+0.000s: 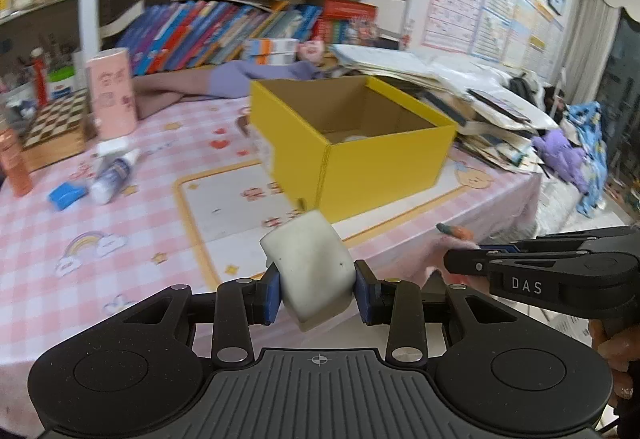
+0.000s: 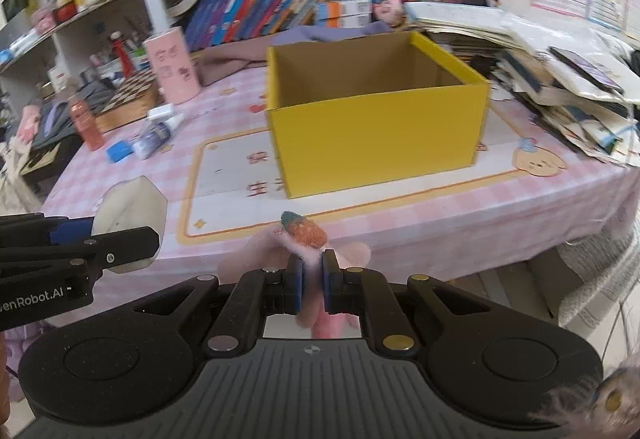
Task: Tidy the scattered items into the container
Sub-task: 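Lift the sponge in the left tool while the right tool carries the pink glove toward the yellow box, then lower the sponge into the yellow box while the right tool lowers the pink glove inside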
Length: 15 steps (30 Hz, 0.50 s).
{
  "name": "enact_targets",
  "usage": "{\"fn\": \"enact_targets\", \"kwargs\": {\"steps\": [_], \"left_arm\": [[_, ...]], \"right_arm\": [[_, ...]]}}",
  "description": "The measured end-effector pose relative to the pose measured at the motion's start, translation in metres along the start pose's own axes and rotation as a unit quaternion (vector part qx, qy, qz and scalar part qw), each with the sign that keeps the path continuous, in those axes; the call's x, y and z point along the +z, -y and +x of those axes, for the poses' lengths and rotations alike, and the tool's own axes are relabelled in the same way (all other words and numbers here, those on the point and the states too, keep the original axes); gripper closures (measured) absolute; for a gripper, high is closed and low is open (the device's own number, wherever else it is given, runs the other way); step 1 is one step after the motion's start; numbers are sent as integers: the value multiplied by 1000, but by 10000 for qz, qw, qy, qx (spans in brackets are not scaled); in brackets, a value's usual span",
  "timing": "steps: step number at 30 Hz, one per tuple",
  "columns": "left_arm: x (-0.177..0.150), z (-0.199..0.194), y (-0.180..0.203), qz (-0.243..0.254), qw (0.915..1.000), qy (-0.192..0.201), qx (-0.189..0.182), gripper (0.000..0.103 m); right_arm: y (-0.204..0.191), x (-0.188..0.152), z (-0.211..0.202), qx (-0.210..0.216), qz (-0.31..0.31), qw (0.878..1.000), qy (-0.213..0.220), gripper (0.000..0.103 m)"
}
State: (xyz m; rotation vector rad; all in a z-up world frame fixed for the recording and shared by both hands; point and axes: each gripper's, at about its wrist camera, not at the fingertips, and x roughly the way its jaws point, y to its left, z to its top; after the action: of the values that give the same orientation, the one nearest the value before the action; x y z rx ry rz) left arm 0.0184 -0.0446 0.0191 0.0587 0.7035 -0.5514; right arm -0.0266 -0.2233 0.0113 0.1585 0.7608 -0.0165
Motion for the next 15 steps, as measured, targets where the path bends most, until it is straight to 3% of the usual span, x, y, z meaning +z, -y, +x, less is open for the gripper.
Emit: {"fn": "enact_targets", "kwargs": {"steps": [15], "left_arm": [[16, 28, 30, 261, 9993, -91, -232, 68]], "right_arm": [[38, 8, 4, -166, 239, 9996, 11, 94]]}}
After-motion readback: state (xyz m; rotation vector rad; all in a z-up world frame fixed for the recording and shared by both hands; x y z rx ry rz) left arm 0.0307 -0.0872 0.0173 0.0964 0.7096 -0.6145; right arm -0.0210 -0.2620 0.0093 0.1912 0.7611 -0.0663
